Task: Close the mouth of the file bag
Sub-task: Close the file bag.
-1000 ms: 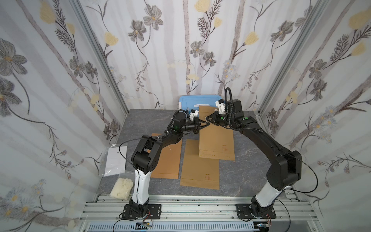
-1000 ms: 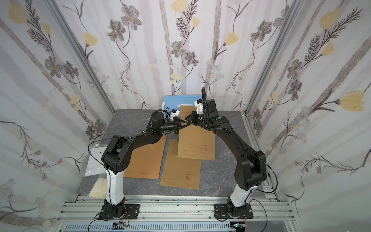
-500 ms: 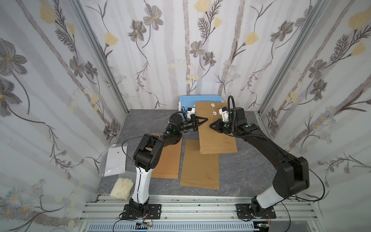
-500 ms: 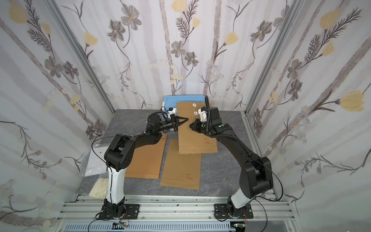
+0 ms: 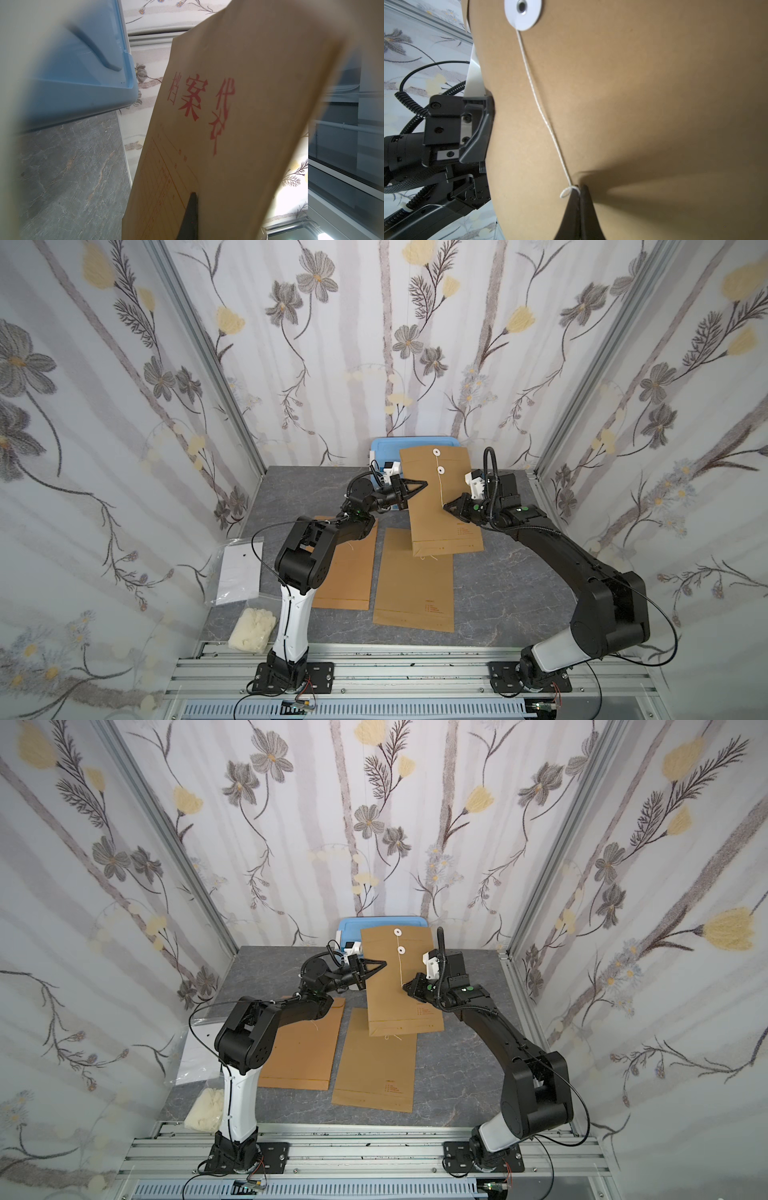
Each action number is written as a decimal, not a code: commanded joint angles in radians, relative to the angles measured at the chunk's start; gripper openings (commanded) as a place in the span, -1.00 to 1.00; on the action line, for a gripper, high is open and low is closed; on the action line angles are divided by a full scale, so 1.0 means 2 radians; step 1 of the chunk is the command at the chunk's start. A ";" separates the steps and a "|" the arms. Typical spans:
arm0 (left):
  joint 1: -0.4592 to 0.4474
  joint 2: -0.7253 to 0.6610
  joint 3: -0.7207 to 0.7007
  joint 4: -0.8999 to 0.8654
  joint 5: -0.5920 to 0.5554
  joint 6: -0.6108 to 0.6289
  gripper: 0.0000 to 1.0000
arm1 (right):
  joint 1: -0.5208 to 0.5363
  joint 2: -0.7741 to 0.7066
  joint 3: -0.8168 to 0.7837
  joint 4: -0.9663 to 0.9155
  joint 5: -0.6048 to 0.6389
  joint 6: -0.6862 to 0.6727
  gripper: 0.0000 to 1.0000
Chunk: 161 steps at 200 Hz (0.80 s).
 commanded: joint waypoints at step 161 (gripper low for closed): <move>0.008 -0.082 -0.074 -0.057 0.081 0.063 -1.00 | -0.097 0.054 0.092 -0.052 -0.032 -0.048 -1.00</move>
